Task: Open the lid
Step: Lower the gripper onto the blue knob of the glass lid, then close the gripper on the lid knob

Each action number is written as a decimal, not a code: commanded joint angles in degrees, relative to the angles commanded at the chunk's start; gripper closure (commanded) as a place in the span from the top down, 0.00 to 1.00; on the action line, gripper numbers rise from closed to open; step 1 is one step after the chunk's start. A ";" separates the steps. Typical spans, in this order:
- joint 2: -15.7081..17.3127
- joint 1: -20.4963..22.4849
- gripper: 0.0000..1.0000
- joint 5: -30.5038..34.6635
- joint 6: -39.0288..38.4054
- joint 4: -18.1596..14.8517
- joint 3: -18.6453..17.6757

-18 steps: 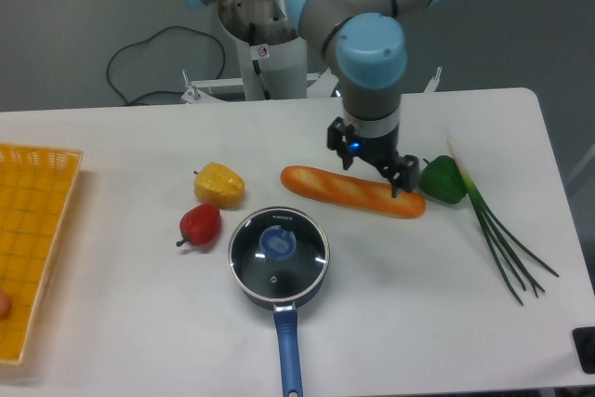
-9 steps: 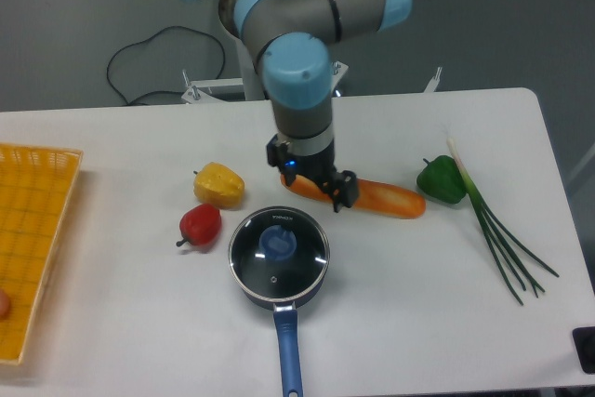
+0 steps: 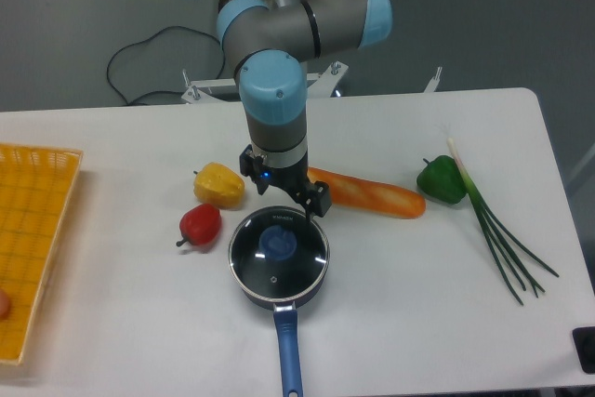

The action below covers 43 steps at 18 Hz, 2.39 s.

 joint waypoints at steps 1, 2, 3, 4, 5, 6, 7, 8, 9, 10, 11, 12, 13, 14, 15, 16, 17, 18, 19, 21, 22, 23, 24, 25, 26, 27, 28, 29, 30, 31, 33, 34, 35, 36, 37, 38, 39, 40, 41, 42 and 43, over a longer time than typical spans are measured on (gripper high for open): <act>-0.27 0.00 1.00 0.00 -0.09 0.00 0.18; -0.44 0.00 1.00 0.00 -0.09 0.00 0.35; -0.79 0.00 1.00 0.00 -0.09 0.00 0.70; -1.14 0.00 1.00 0.00 -0.17 0.00 1.05; -1.58 0.00 1.00 0.00 -0.26 0.00 1.49; -1.93 0.00 1.00 0.00 -0.18 -0.09 2.19; -2.11 -0.09 1.00 0.09 -0.26 -0.09 2.72; -2.29 -0.09 1.00 0.09 -0.44 -0.09 2.81; -2.55 -0.17 1.00 0.09 -0.70 -0.09 2.90; -2.55 -0.18 1.00 0.09 -0.79 -0.09 2.90; -2.81 -0.18 1.00 0.09 -0.88 -0.09 2.99; -3.16 -0.18 1.00 0.09 -0.97 -0.09 3.34; -3.52 -0.26 1.00 0.17 -1.05 -0.09 3.69; -3.87 -0.35 1.00 0.17 -1.05 -0.09 3.87; -4.05 -0.35 1.00 0.26 -1.05 -0.09 4.04; -4.05 -0.44 1.00 0.26 -1.05 -0.09 4.04; -4.05 -0.35 1.00 0.26 -1.32 -0.09 4.04; -4.31 -0.44 1.00 0.26 -2.36 -0.09 4.31; -4.57 -0.70 1.00 0.26 -2.63 -0.09 4.40; -5.01 -0.88 1.00 0.35 -2.81 -0.09 4.75; -5.10 -0.97 1.00 0.35 -2.99 -0.09 5.01; -5.36 -0.97 1.00 0.35 -3.25 -0.09 5.19; -5.45 -1.05 1.00 0.35 -3.25 -0.09 5.36; -5.80 -1.40 1.00 0.44 -3.34 -0.09 5.45; -5.89 -1.58 1.00 0.44 -3.51 -0.09 5.54; -5.89 -1.58 1.00 0.44 -3.78 -0.09 5.45; -5.89 -1.67 1.00 0.53 -3.95 -0.09 5.45; -6.07 -1.67 1.00 0.53 -3.96 -0.09 5.45; -6.07 -1.76 1.00 0.53 -4.04 -0.09 5.45; -6.16 -1.84 1.00 0.61 -4.04 -0.09 5.45; -6.16 -1.85 1.00 0.53 -4.04 -0.09 5.45; -6.16 -1.93 1.00 0.61 -4.13 -0.09 5.45; -6.24 -2.37 1.00 0.61 -4.13 -0.09 5.45; -6.33 -2.37 1.00 0.53 -4.22 -0.09 5.45; -6.59 -2.37 1.00 0.53 -4.83 -0.09 5.54; -6.68 -2.37 1.00 0.44 -5.36 -0.09 5.54; -6.77 -2.46 1.00 0.44 -5.45 -0.09 5.63; -6.95 -2.46 1.00 0.44 -5.54 -0.09 5.71; -7.03 -2.46 1.00 0.44 -5.54 -0.09 5.71; -7.04 -2.55 1.00 0.44 -5.54 -0.09 5.71; -7.04 -2.55 1.00 0.44 -5.62 -0.09 5.71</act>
